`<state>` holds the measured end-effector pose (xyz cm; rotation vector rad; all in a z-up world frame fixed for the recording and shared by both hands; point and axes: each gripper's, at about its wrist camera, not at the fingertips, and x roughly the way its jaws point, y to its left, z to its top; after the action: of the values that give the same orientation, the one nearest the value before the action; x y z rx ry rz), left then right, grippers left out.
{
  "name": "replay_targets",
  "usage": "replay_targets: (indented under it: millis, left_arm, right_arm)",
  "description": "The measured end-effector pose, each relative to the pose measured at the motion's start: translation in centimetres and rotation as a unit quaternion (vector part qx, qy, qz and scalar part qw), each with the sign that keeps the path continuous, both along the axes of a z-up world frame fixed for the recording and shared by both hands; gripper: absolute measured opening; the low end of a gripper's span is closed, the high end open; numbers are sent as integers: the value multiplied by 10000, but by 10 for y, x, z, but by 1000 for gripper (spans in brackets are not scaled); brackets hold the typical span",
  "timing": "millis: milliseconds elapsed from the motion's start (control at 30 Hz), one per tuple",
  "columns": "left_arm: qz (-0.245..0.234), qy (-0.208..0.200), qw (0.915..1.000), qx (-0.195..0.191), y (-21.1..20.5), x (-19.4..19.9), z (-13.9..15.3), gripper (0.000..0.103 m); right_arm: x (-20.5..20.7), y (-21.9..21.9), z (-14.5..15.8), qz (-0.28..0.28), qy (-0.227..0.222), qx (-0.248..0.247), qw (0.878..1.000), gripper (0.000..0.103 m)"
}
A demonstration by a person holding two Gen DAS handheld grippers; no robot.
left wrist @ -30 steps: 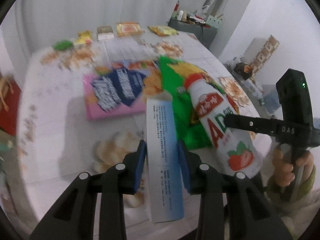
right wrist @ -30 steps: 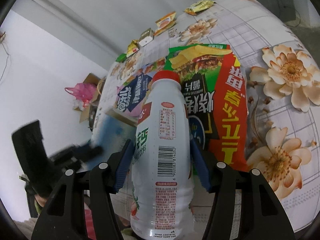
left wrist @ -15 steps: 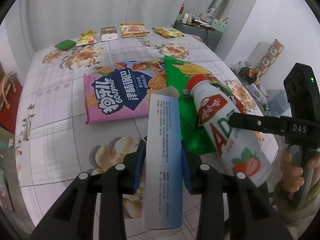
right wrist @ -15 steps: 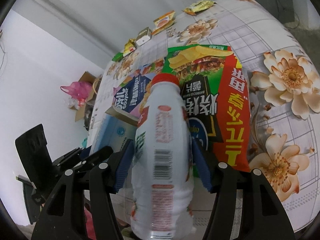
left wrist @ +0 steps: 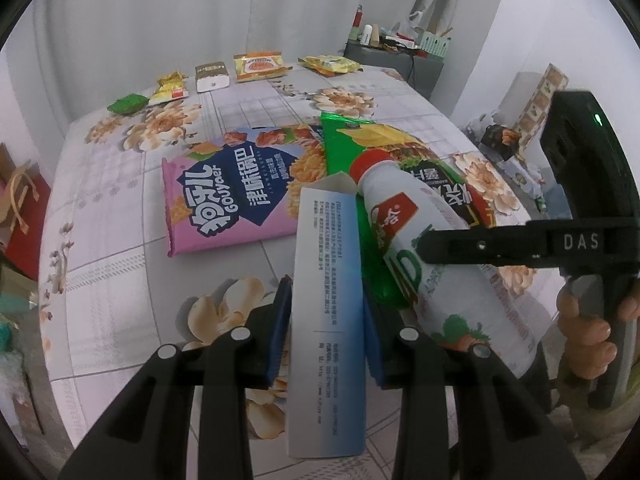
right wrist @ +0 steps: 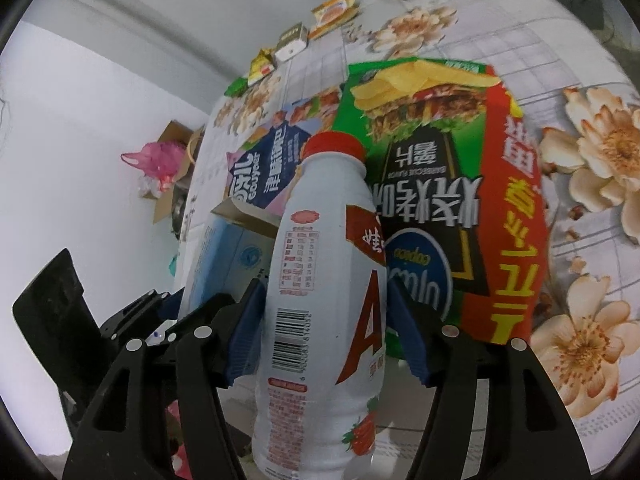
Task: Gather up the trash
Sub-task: 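Lift the box with the left gripper while the right lifts the bottle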
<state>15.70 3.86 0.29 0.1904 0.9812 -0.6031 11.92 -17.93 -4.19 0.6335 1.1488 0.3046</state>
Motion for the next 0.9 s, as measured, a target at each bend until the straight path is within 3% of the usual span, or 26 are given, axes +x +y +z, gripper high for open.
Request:
replay_targets:
  millis: [133,333,900]
  left_arm:
    - [27,-100,9999,45,-1,-2,-1,31]
    - [121,-195,9997,62,0,-5,-2,30]
    - [231,-761,9968,70,4,-24,22,29]
  right_arm:
    - [5,3,-9,67,172,154,9997,57]
    - [-4,-3,-8,-51,49,395,9992,56]
    - [-33,-15,23,-157,-427,571,9973,56]
